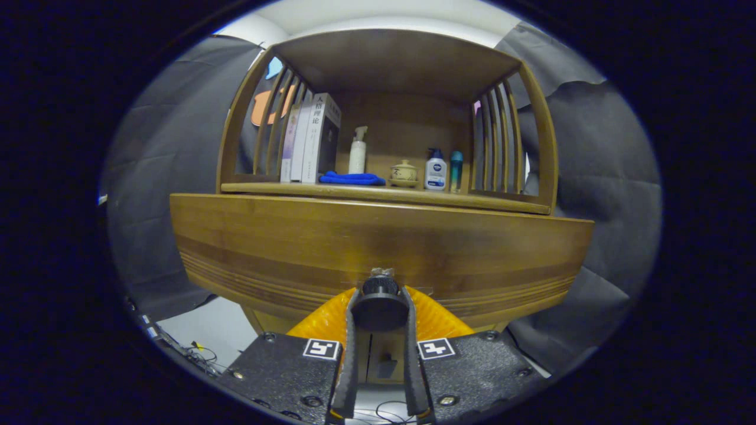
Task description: Pull open the drawer, take out the items inside it, and place them on the countertop above the cabinet.
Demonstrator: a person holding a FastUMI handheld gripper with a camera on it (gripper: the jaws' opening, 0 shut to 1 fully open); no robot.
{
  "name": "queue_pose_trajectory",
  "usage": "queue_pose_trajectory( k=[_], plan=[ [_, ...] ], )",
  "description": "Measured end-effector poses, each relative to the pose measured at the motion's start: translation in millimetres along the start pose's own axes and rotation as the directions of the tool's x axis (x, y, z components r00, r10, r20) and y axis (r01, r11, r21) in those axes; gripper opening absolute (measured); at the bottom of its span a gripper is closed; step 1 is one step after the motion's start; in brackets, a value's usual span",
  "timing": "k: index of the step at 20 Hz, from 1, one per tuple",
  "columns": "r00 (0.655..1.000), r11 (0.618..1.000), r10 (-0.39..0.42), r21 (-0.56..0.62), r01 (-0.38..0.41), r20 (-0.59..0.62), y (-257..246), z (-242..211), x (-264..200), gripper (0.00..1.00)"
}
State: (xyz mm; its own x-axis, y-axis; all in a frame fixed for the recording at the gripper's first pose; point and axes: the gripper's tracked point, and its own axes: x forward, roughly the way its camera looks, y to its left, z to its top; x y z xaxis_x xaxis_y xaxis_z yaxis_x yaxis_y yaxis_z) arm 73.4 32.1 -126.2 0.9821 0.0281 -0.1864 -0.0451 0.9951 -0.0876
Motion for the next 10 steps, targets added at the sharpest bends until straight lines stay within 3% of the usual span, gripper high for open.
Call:
queue_pose_trajectory(
  k=[10],
  plan=[
    [1.000, 1.000, 0.016, -0.020, -0.017, -0.008, 4, -15, -37, 0.35]
  ],
)
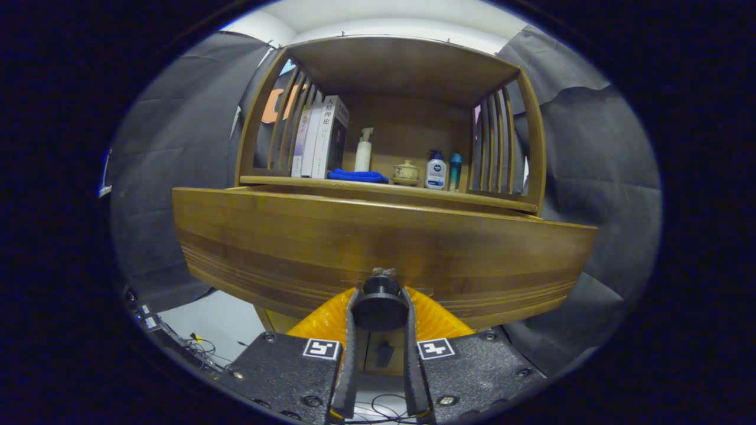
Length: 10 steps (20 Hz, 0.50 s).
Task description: Pull open the drawer, take out the items inside it, and place them on the countertop above the cabinet.
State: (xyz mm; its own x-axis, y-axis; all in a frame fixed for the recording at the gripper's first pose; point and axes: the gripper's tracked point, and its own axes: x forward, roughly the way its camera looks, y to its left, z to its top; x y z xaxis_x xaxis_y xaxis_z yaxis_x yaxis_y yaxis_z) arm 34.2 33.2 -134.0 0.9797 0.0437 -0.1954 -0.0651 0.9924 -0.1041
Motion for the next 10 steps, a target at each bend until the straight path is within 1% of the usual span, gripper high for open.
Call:
queue_pose_trajectory(
  k=[10],
  plan=[
    [1.000, 1.000, 0.009, 0.015, -0.009, -0.021, 0, -7, -20, 0.35]
  ],
)
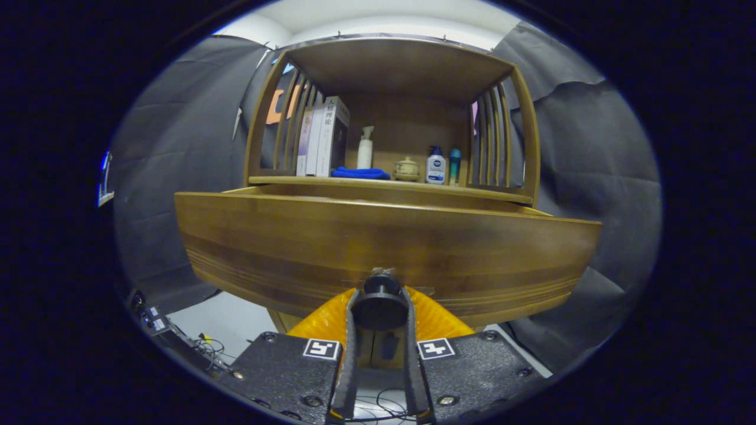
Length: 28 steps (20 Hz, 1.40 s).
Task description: Pull open the drawer, take out the items inside it, and place them on the countertop above the cabinet.
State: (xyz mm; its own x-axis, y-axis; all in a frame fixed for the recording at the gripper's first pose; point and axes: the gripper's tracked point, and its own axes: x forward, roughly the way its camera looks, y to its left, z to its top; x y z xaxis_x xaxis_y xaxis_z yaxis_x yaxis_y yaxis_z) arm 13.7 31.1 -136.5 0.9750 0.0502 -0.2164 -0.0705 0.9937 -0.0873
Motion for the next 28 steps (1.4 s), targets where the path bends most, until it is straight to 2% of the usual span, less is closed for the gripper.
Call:
queue_pose_trajectory(
  k=[5, 8, 12, 15, 18, 21, 25, 28],
  plan=[
    [1.000, 1.000, 0.000, -0.022, 0.000, 0.000, 0, 0, 0, 0.35],
    [1.000, 1.000, 0.030, -0.003, -0.030, -0.010, -3, -2, -7, 0.45],
    [0.999, 0.999, 0.040, -0.009, -0.040, 0.012, -8, 7, -31, 0.76],
    [0.998, 0.999, 0.042, 0.011, -0.043, 0.056, -12, 34, -52, 1.00],
    [0.991, 0.997, 0.060, 0.039, -0.065, 0.117, -14, 72, -74, 1.00],
    [0.986, 0.998, 0.045, 0.035, -0.052, 0.162, -26, 107, -78, 1.00],
    [0.983, 1.000, 0.007, -0.001, -0.007, 0.181, -40, 146, -69, 1.00],
    [0.983, 1.000, 0.019, 0.021, -0.023, 0.182, -36, 179, -56, 1.00]
  ],
)
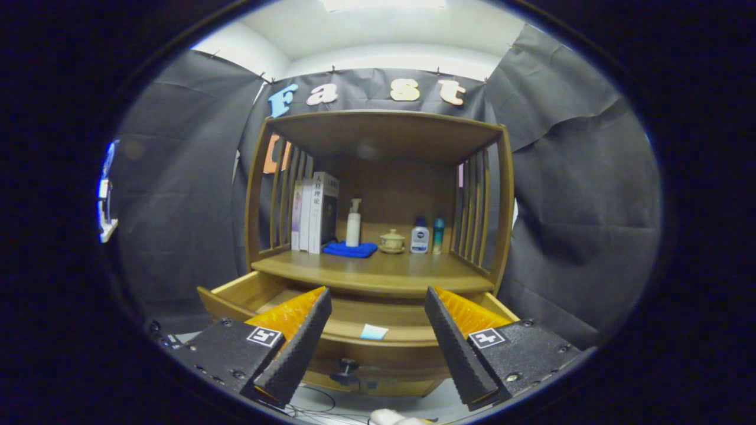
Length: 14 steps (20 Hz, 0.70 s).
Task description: Pull open the drawer, take out the items inside it, and place them on the countertop above the cabinet.
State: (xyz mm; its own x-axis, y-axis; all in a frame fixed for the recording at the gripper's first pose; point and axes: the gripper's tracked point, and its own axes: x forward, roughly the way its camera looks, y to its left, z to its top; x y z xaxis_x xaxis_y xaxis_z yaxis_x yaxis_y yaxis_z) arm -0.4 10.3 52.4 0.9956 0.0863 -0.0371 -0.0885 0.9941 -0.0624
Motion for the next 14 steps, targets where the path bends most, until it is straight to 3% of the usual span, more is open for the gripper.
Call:
queue_pose_trajectory(
  k=[4, 9, 14],
  plan=[
    [1.000, 0.999, 0.010, 0.053, -0.009, -0.020, 5, 31, 35, 1.00],
    [0.992, 0.999, 0.008, 0.035, -0.004, -0.129, 13, 36, 86, 1.00],
    [0.940, 1.000, 0.002, 0.015, 0.003, -0.341, 16, 2, 141, 1.00]
  ],
)
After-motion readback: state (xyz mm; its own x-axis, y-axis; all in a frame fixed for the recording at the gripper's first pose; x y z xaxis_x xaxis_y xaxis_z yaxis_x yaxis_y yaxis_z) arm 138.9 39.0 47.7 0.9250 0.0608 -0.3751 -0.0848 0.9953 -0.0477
